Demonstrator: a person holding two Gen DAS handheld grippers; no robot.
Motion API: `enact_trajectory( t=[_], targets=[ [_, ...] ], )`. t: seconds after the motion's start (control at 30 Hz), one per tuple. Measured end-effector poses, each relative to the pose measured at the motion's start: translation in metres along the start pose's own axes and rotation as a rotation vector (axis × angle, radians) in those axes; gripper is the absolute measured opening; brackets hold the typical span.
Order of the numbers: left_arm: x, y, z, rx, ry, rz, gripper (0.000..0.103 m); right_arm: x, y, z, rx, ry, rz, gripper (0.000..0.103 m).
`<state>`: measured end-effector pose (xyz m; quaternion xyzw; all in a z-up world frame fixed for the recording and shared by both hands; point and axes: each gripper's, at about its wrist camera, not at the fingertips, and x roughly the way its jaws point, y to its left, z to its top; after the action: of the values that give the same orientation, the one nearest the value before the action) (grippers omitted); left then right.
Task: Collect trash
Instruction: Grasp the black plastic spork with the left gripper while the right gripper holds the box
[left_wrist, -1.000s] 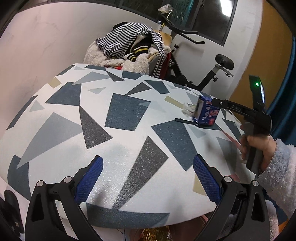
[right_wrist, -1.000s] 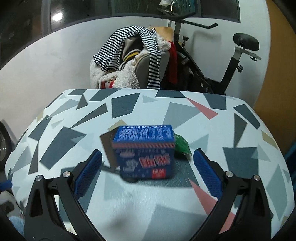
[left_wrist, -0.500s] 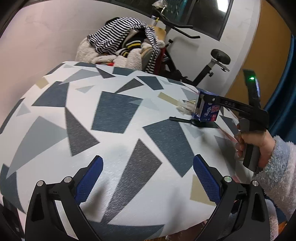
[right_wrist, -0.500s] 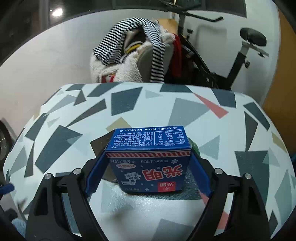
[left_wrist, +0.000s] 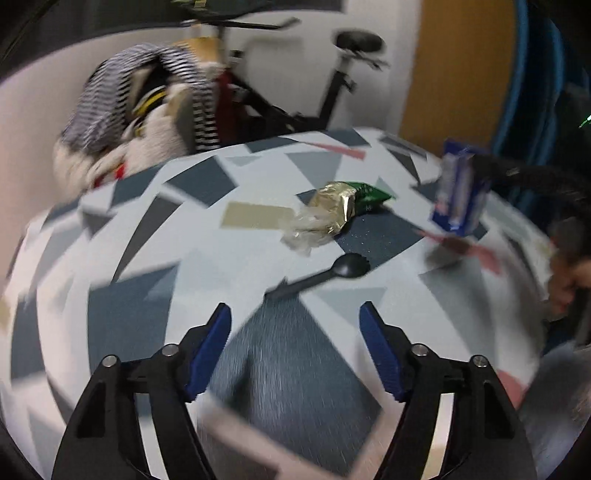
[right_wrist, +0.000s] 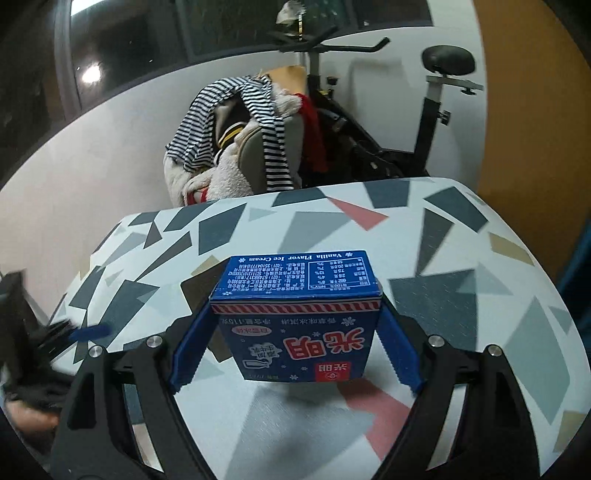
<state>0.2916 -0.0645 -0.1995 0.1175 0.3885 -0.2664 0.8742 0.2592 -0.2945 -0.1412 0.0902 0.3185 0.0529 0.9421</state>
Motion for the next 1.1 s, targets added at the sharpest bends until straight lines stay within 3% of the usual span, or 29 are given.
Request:
enact_trajectory(
  t=[0.13,0.23,0.33,0.43,0.57,0.83,1.1],
  targets=[
    [0.040,-0.009,0.020,0.143,0.075,-0.032,0.057,-0.015,-0.018,-0.006,0.022,-0.011,-0.015,0.082],
    [0.058,-0.008,0.028,0.192,0.109,-0.048,0.051,-0.025,-0.032,-0.011,0.047,-0.021,-0.019,0.082],
    [0.070,0.002,0.032,0.148,0.143,-0.109,0.047,-0.031,-0.043,-0.014,0.066,-0.027,-0.026,0.082],
    [0.073,0.005,0.029,0.117,0.150,-0.121,0.040,-0.036,-0.054,-0.017,0.086,-0.033,-0.036,0.082],
    [0.065,-0.006,0.024,0.143,0.166,-0.147,0.019,-0.039,-0.061,-0.020,0.105,-0.039,-0.037,0.082],
    [0.064,-0.014,0.023,0.148,0.165,-0.141,0.018,-0.044,-0.059,-0.027,0.122,-0.043,-0.020,0.082],
    [0.052,-0.021,0.013,0.050,0.148,-0.129,0.010,-0.052,-0.049,-0.032,0.119,-0.033,-0.014,0.082]
  ],
)
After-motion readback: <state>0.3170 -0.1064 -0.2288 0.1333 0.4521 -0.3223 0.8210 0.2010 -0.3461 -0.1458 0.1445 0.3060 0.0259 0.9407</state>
